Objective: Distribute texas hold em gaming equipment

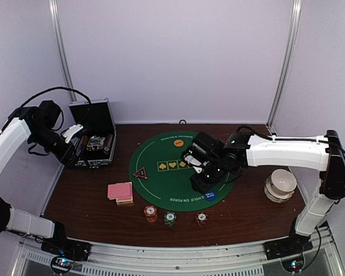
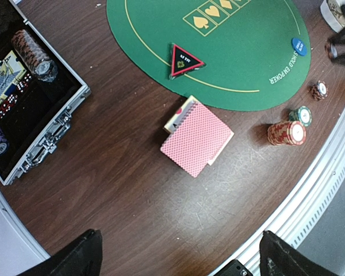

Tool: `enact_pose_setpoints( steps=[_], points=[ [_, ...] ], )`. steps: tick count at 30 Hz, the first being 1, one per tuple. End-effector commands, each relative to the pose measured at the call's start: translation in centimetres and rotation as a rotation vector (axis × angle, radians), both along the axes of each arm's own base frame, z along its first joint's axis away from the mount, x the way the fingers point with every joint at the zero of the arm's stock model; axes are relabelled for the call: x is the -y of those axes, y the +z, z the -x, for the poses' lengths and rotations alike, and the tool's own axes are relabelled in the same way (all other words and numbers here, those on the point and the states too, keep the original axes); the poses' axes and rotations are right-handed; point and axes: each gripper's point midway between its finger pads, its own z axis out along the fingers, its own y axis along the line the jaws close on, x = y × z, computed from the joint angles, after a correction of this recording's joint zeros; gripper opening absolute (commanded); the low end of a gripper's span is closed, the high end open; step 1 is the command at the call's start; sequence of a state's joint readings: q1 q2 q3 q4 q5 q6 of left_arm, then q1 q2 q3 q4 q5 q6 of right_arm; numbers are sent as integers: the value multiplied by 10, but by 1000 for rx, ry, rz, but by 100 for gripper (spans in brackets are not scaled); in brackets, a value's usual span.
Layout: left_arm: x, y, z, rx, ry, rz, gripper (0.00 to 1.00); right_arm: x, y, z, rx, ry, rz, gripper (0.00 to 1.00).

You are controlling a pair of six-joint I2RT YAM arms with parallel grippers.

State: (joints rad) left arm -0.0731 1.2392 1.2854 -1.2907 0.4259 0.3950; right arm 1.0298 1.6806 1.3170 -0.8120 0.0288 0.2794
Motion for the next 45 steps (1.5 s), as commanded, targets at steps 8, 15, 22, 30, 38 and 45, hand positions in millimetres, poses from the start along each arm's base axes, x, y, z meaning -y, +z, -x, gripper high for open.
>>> enact_pose_setpoints(
  steps=[8,15,22,30,38,45],
  points=[
    [3,11,2,28,-20,12,98,-3,26,-175,182,-240,-71,1],
    [4,9,2,23,-26,11,98,-4,-22,-263,172,-320,-40,0],
    [2,5,2,19,-31,0,98,-6,-41,-303,191,-358,-68,2],
    [2,5,0,18,-37,-4,97,-5,-60,-322,194,-385,-96,5],
    [1,2,2,15,-43,-13,98,1,-85,-332,175,-418,-95,9],
    [-1,-2,4,8,-42,-21,98,1,-81,-338,182,-420,-113,50]
  ],
)
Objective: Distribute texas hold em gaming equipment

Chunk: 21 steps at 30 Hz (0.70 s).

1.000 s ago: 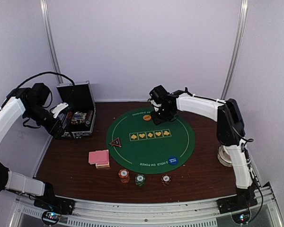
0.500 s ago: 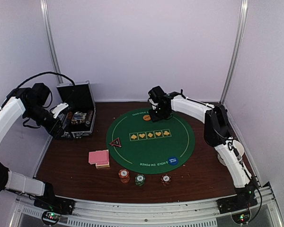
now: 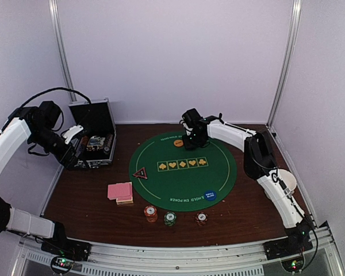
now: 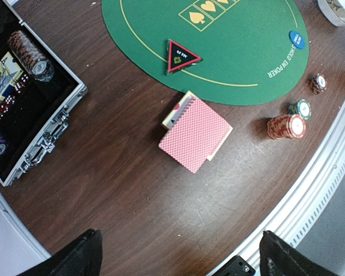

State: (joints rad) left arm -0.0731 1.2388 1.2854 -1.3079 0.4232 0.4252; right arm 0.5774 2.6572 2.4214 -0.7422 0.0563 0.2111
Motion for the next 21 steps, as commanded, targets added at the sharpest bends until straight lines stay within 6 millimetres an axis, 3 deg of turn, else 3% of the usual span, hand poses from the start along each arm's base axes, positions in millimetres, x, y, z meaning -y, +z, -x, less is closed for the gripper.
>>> enact_pose_setpoints(
  steps=[1,6,10,13,17,18,21],
  points=[
    [0,-1,0,11,-17,-11,98,2,7,-8,18,-11,-21,55],
    [0,1,0,14,-17,-9,97,-4,42,-10,65,18,-53,75],
    [1,3,0,21,-15,0,98,-4,79,-5,100,33,-69,78],
    [1,5,1,27,-12,0,98,-6,108,10,122,54,-79,80],
    [0,4,2,24,-10,-4,97,-9,138,51,146,98,-58,81],
    [0,3,2,21,-9,-4,98,-11,157,66,169,112,-72,81],
    [1,1,4,15,-10,0,98,-12,146,122,140,171,-54,75]
  ],
)
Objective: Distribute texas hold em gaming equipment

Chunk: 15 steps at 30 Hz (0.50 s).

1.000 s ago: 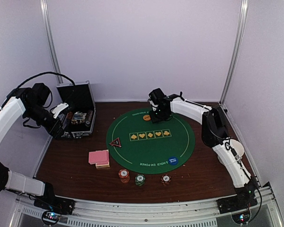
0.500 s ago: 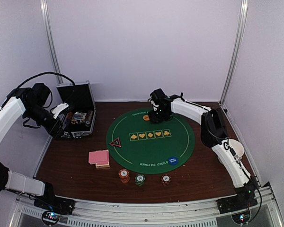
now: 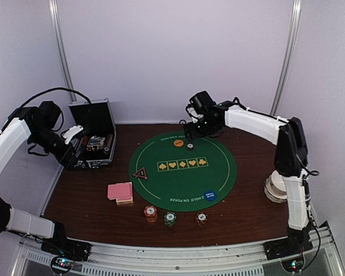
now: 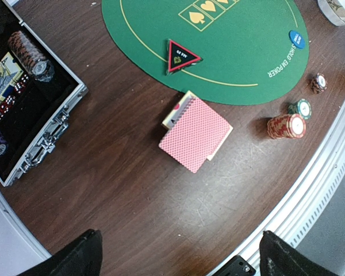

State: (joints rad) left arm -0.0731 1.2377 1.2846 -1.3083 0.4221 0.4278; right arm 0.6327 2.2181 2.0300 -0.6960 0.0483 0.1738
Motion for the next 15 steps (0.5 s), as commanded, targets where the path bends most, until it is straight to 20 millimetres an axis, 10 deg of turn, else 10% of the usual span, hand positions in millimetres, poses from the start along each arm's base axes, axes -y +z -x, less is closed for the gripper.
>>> enact_pose_setpoints(
  steps=[1,9,15],
  points=[
    [1,1,4,14,-9,2,97,-15,30,76,46,101,-13,75],
    [1,-1,4,10,-11,-1,98,-6,-9,232,-99,229,62,77],
    [1,0,4,9,-7,2,98,10,-47,302,-217,269,112,80]
  ],
)
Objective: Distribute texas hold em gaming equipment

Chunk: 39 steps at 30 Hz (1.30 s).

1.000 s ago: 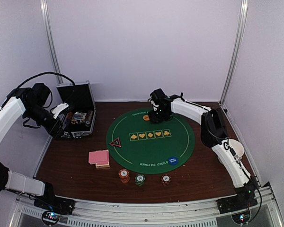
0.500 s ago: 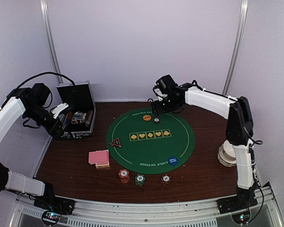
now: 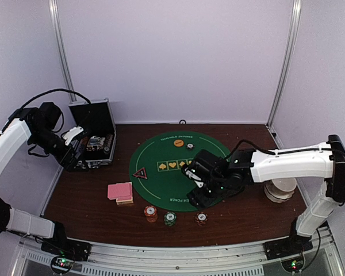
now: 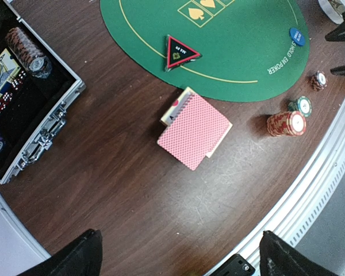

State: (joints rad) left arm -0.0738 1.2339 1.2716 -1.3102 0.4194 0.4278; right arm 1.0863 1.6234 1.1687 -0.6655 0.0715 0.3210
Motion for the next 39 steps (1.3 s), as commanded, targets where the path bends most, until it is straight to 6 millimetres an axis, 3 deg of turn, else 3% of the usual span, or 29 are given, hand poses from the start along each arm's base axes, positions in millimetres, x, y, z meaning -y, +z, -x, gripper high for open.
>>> enact_pose_setpoints(
  steps=[1,7,20,39],
  points=[
    [2,4,1,19,-6,6,98,15,-8,27,-47,-45,12,80],
    [3,5,2,15,-4,13,98,16,-30,47,-129,15,54,80],
    [2,5,2,16,-7,11,98,13,-69,61,-210,59,110,75],
    [2,7,1,24,-4,10,98,9,-76,56,-196,60,125,53]
  ],
)
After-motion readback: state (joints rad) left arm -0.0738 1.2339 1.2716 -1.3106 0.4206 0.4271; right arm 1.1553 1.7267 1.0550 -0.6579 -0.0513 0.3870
